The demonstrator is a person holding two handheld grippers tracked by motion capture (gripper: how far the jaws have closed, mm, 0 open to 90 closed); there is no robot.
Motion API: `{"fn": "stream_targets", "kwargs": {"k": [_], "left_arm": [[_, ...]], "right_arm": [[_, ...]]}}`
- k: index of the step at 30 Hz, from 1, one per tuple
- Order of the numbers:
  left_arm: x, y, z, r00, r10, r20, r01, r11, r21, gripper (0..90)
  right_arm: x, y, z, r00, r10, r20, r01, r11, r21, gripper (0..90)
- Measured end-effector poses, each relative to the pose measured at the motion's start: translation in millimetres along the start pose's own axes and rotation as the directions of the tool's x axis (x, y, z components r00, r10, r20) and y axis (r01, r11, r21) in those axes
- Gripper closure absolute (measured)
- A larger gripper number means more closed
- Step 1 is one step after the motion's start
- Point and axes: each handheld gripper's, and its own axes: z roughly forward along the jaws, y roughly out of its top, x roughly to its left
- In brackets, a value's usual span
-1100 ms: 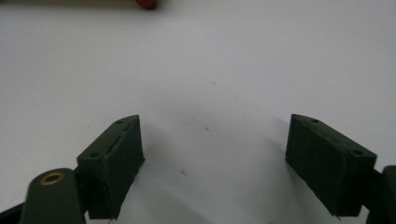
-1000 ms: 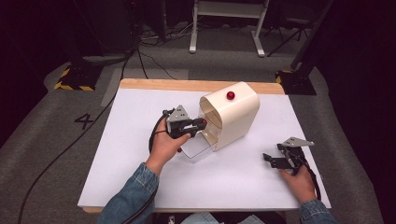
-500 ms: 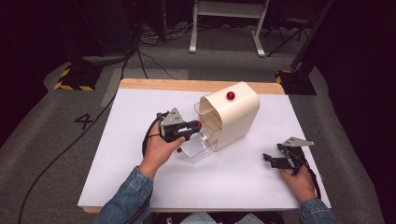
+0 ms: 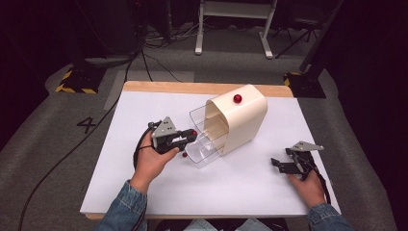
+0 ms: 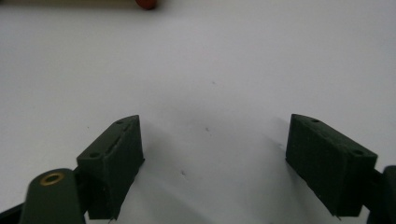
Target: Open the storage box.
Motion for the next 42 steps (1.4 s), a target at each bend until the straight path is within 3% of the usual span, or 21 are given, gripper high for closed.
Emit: {"fn": "stream_targets", "kwargs": {"k": [9, 14, 15, 17, 20, 22, 29, 42], "left_arm": [[0.1, -4.4, -6.4, 1.0, 0.001, -0.008, -0.001, 0.9999, 0.011, 74.3], [2.6, -8.1, -5.3, 0.9998, -0.016, 0.012, 0.016, 0.9996, 0.023, 73.7], [3.0, -8.5, -5.1, 0.9998, -0.018, 0.012, 0.017, 0.9993, 0.034, 71.7], [3.2, -10.2, -3.7, 0.9997, -0.023, 0.011, 0.023, 0.9987, 0.045, 58.4], [4.4, -13.1, -3.5, 0.9999, -0.012, -0.003, 0.013, 0.9976, 0.068, 54.2], [4.9, -14.9, -3.6, 0.9996, -0.028, 0.002, 0.028, 0.9972, 0.069, 50.3], [5.0, -20.4, -5.7, 0.9992, -0.039, 0.0, 0.039, 0.9951, 0.091, 46.7], [13.5, -34.9, -21.5, 0.9963, -0.062, -0.059, 0.069, 0.9896, 0.126, 41.8]], "right_arm": [[-0.1, 0.0, 0.0, 1.0, 0.001, -0.001, -0.001, 1.0, 0.0, 19.2], [-0.1, 0.0, 0.0, 1.0, 0.0, -0.001, 0.0, 1.0, 0.0, 19.2], [-0.1, 0.0, 0.0, 1.0, 0.001, -0.001, -0.001, 1.0, 0.0, 19.2], [-0.1, 0.0, 0.0, 1.0, 0.0, -0.001, 0.0, 1.0, 0.0, 19.2], [-0.1, 0.0, 0.0, 1.0, 0.0, 0.0, 0.0, 1.0, 0.0, 19.2], [-0.1, 0.0, 0.0, 1.0, 0.0, -0.001, 0.0, 1.0, 0.0, 19.2], [-0.2, 0.1, 0.0, 1.0, 0.001, -0.001, -0.001, 1.0, 0.0, 19.2], [-0.3, 0.1, 0.0, 1.0, 0.002, -0.002, -0.002, 1.0, 0.001, 19.2]]}}
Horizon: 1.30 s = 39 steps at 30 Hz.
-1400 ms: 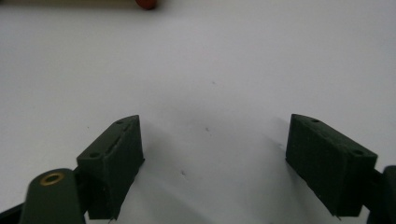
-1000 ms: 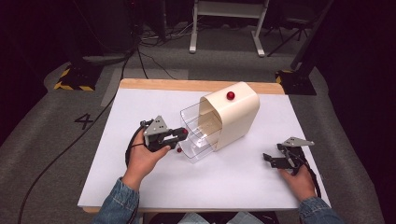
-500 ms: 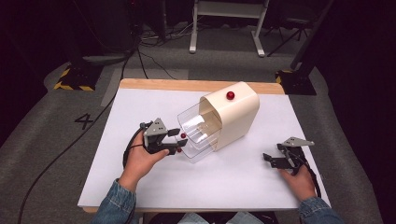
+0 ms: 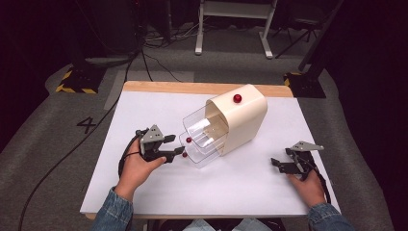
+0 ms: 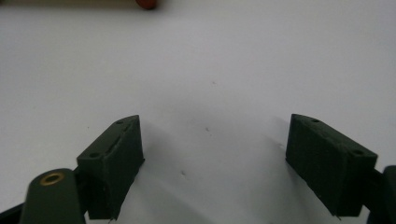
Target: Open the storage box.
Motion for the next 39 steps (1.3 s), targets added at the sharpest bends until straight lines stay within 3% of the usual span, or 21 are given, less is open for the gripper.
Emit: {"fn": "stream_targets", "kwargs": {"k": [4, 13, 15, 20, 25, 30, 33, 35, 39], "left_arm": [[2.7, -4.5, -0.5, 1.0, -0.008, -0.005, 0.008, 0.9999, 0.011, 40.2], [18.4, -26.0, -8.5, 0.996, -0.05, -0.074, 0.056, 0.9956, 0.076, 36.3], [23.5, -37.1, -13.9, 0.9913, -0.062, -0.116, 0.075, 0.9914, 0.108, 36.0], [27.9, -55.1, -26.4, 0.9825, -0.087, -0.165, 0.114, 0.9792, 0.167, 32.2], [30.8, -71.6, -38.5, 0.974, -0.077, -0.213, 0.127, 0.9639, 0.234, 31.4], [34.0, -83.8, -44.1, 0.9727, -0.066, -0.222, 0.132, 0.9457, 0.297, 28.6], [34.2, -87.4, -44.4, 0.9747, -0.053, -0.217, 0.118, 0.9473, 0.298, 25.8], [33.8, -90.9, -44.3, 0.98, -0.043, -0.194, 0.098, 0.9536, 0.285, 21.8], [31.8, -94.7, -43.8, 0.9793, -0.034, -0.199, 0.087, 0.9613, 0.261, 18.7]], "right_arm": [[0.0, 0.0, 0.0, 1.0, 0.0, 0.0, 0.0, 1.0, 0.0, 19.2], [0.0, 0.0, 0.0, 1.0, 0.0, 0.0, 0.0, 1.0, 0.0, 19.2], [0.0, 0.1, 0.0, 1.0, -0.001, 0.0, 0.001, 1.0, 0.0, 19.2], [0.1, 0.1, 0.0, 1.0, 0.0, 0.0, 0.0, 1.0, 0.0, 19.2], [0.0, 0.2, 0.1, 1.0, -0.001, 0.0, 0.001, 1.0, 0.001, 19.2], [0.0, 0.2, 0.1, 1.0, 0.0, -0.001, 0.0, 1.0, 0.001, 19.2], [0.0, 0.2, 0.1, 1.0, 0.0, -0.001, 0.0, 1.0, 0.001, 19.2], [0.0, 0.2, 0.0, 1.0, 0.0, -0.001, 0.0, 1.0, 0.001, 19.2], [0.1, 0.2, 0.0, 1.0, 0.0, -0.001, 0.0, 1.0, 0.001, 19.2]]}}
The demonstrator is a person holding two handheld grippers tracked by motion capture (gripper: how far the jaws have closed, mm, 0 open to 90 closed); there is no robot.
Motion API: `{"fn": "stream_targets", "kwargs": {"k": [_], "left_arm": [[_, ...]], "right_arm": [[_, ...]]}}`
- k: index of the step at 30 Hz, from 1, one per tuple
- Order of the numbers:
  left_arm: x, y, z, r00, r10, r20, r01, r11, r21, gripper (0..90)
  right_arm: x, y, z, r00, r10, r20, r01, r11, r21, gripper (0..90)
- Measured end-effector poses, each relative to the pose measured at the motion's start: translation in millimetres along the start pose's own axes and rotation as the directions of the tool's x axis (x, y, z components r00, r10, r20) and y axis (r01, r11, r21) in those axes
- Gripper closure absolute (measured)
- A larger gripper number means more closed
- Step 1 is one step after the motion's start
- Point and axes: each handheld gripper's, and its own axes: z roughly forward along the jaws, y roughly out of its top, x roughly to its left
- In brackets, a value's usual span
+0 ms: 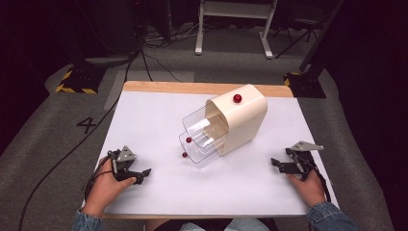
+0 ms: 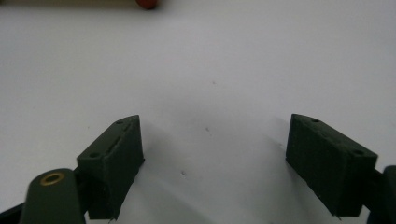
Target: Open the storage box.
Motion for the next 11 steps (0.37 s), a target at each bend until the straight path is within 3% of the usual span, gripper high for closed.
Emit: {"fn": "stream_targets", "kwargs": {"k": [5, 11], "left_arm": [[-2.0, -0.6, 0.2, 0.9996, 0.013, -0.024, -0.013, 0.9999, -0.002, 18.0], [-1.1, -0.6, 0.8, 0.9999, -0.002, -0.013, 0.002, 1.0, -0.001, 17.4]], "right_arm": [[0.0, 0.0, 0.0, 1.0, 0.0, 0.0, 0.0, 1.0, 0.0, 19.2], [0.0, 0.0, 0.0, 1.0, 0.0, 0.0, 0.0, 1.0, 0.0, 19.2]]}}
